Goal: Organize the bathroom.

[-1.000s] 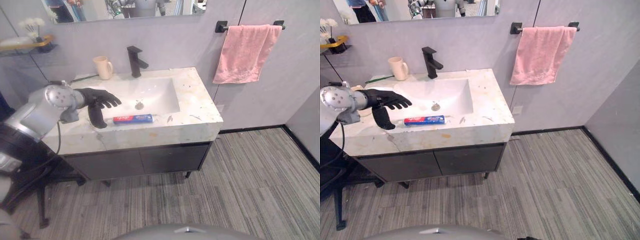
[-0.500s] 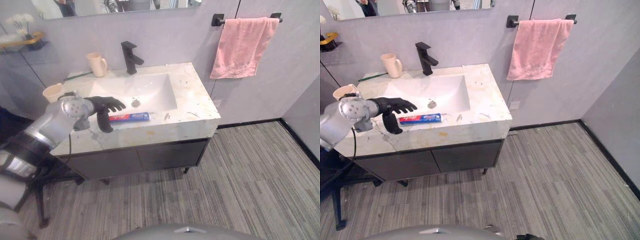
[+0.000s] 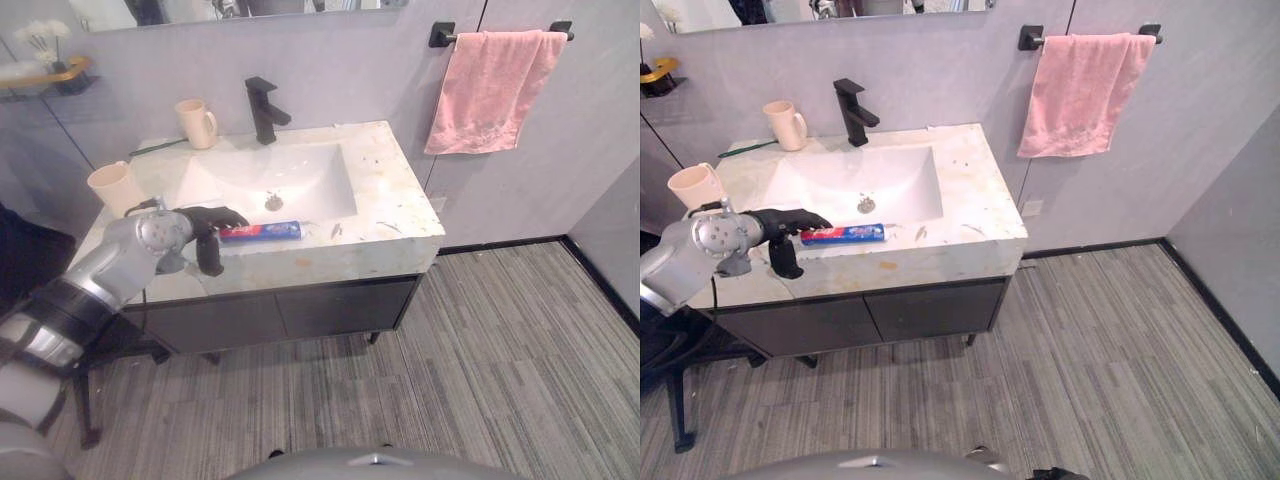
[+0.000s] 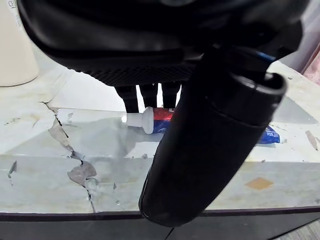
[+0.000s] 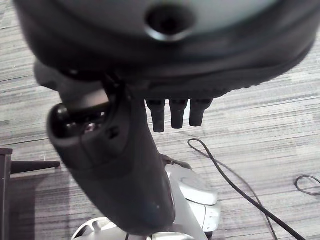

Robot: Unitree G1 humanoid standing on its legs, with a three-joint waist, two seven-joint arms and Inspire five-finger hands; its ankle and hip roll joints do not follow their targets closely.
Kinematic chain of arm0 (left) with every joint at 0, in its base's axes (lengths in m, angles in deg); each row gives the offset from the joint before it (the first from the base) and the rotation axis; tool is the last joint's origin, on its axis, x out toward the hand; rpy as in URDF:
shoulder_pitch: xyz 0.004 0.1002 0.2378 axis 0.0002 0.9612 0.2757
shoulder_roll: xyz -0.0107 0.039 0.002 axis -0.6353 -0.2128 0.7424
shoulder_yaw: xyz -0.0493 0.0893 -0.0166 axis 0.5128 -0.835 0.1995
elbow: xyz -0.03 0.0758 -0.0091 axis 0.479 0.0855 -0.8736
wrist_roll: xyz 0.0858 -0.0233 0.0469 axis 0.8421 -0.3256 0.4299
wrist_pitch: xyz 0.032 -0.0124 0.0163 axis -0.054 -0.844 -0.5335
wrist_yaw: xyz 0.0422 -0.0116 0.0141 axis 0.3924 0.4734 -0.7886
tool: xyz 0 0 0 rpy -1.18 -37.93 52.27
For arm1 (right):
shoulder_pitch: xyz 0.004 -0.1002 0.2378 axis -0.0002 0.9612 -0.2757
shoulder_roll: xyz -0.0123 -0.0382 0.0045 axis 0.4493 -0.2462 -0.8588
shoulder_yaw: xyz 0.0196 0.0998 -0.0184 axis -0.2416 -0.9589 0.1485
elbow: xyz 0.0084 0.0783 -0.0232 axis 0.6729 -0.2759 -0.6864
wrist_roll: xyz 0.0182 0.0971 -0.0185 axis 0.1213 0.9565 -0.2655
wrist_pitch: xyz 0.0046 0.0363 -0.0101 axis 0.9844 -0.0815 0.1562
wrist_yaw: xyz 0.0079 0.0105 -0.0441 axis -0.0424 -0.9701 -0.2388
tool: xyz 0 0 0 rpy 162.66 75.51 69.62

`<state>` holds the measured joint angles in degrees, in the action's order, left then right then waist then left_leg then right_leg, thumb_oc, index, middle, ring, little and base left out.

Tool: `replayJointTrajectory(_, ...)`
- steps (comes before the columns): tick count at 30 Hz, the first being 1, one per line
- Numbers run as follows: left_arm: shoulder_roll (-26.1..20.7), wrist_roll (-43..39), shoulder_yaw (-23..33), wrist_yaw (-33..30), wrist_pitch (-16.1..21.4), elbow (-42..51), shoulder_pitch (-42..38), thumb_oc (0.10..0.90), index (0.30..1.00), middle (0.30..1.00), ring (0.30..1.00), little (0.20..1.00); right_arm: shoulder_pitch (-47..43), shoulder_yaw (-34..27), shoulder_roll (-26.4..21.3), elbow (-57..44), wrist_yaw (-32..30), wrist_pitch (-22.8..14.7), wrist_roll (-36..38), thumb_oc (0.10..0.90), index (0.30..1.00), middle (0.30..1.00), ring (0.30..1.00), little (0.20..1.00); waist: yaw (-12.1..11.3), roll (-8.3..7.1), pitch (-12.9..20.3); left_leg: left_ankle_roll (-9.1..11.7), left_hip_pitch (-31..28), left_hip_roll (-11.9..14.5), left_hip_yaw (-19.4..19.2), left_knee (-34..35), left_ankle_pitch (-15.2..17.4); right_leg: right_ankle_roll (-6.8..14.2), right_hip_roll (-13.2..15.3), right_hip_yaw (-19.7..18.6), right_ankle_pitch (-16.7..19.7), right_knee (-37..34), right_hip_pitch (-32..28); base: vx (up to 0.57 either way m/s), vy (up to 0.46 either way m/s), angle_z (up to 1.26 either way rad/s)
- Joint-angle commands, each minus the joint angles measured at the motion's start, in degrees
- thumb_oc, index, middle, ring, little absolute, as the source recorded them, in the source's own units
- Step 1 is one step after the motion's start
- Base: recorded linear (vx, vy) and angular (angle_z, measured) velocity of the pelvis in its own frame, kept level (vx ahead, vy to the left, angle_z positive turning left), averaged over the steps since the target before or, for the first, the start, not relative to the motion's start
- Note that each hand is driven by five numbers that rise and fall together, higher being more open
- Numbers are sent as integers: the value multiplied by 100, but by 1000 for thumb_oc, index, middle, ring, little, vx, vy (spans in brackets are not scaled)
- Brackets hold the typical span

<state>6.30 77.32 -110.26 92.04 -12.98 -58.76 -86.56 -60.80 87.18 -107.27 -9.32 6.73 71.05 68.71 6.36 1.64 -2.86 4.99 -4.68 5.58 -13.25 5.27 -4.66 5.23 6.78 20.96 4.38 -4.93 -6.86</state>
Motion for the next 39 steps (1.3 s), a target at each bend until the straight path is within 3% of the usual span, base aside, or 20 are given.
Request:
replayJointTrajectory(1,-132,533,726,-237,169,-146,-637,689,733,733,733,733,-242,-21,0,174,30,-31,134,800,900,900,900,900,-53,173,-91,-221,-392,-228,-554,-90,686,422,-157,-191,-578,138,-77,0,0,0)
replayJointTrajectory(2,-120,517,732,-253,158,-140,-617,637,655,655,655,655,-235,-24,-1,170,31,-31,152,800,900,900,900,900,-51,172,-93,-222,-393,-229,-553,-87,687,422,-158,-192,-579,138,-76,0,0,0)
replayJointTrajectory(3,-99,578,723,-252,173,-144,-600,483,425,425,425,425,-227,-22,-1,157,26,-14,175,800,900,900,900,900,-51,171,-90,-224,-391,-233,-552,-85,692,421,-161,-196,-580,130,-79,0,0,0)
replayJointTrajectory(5,-90,645,727,-322,210,-153,-561,445,368,368,368,368,-217,-40,-2,153,22,-14,177,800,900,900,900,900,-46,173,-96,-223,-392,-234,-555,-85,691,421,-158,-195,-581,131,-78,0,0,0)
replayJointTrajectory(6,-87,676,738,-322,244,-164,-540,400,300,300,300,300,-208,-53,0,147,16,-13,244,800,900,900,900,900,-42,171,-104,-223,-391,-235,-558,-86,692,421,-157,-194,-581,135,-75,0,0,0)
replayJointTrajectory(14,-18,765,789,-503,363,-104,-394,400,300,300,300,300,-181,-239,-17,163,-71,-109,603,800,900,900,900,900,-28,167,-114,-230,-392,-237,-585,-86,692,415,-154,-192,-577,136,-70,0,0,0)
replayJointTrajectory(22,169,281,1066,-1523,450,-103,32,400,300,300,300,300,-80,-763,-93,79,-346,-462,1412,800,900,900,900,900,14,108,-121,-231,-398,-247,-612,-78,695,428,-148,-237,-543,131,-56,-6,12,-3)
replayJointTrajectory(24,233,-337,1203,-2264,495,-98,139,400,300,300,300,300,-57,-924,-120,3,-501,-852,2185,800,900,900,900,900,21,71,-130,-233,-404,-247,-614,-73,699,435,-139,-244,-525,122,-51,0,0,0)
replayJointTrajectory(25,400,-1151,1648,-3087,772,-53,439,400,300,300,300,300,42,-1306,-187,-491,-812,-1292,2710,800,900,900,900,900,68,3,-138,-238,-430,-251,-633,-59,701,439,-147,-291,-493,102,-53,0,0,0)
replayJointTrajectory(26,555,-1711,1957,-3509,893,38,618,400,300,300,300,300,115,-1500,-198,-900,-1093,-1516,2868,800,900,900,900,900,90,-37,-147,-240,-435,-253,-636,-52,700,439,-147,-314,-481,100,-45,-4,1,-5)
replayJointTrajectory(29,973,-2501,2615,-4243,1414,350,1069,400,300,300,300,300,325,-1885,-244,-1874,-1803,-2101,2920,800,900,900,900,900,150,-116,-156,-241,-431,-258,-647,-43,700,442,-139,-365,-451,102,-16,-24,4,-9)
replayJointTrajectory(32,1659,-3238,3223,-4610,1864,819,1615,400,300,300,300,300,543,-2591,-518,-3418,-2772,-2415,2365,800,900,900,900,900,236,-230,-183,-254,-427,-286,-597,-38,724,442,-143,-444,-423,109,15,-16,2,-3)
replayJointTrajectory(34,2344,-3838,3477,-4981,2305,1361,1954,400,300,300,300,300,517,-3461,-1024,-5126,-3399,-2732,1295,800,900,900,900,900,299,-302,-189,-287,-406,-333,-515,-27,714,415,-174,-553,-384,101,50,-19,10,0)
replayJointTrajectory(35,2424,-3843,3492,-5032,2370,1402,1981,400,300,300,300,300,481,-3533,-1068,-5400,-3442,-2643,1198,800,900,900,900,900,302,-301,-184,-289,-421,-338,-496,-33,754,425,-179,-565,-411,100,31,-3,50,1)
replayJointTrajectory(37,2748,-4056,3543,-5287,2619,1596,2031,400,300,300,300,300,224,-3608,-1310,-6566,-3377,-2888,621,800,900,900,900,900,299,-309,-171,-311,-420,-368,-441,-31,769,418,-193,-623,-428,112,45,7,59,-2)
replayJointTrajectory(39,2871,-4083,3480,-5467,2731,1674,2002,400,300,300,300,300,25,-3418,-1386,-7004,-3221,-3015,450,800,900,900,900,900,280,-306,-169,-314,-424,-376,-427,-31,764,420,-190,-632,-429,112,43,-7,52,-14)
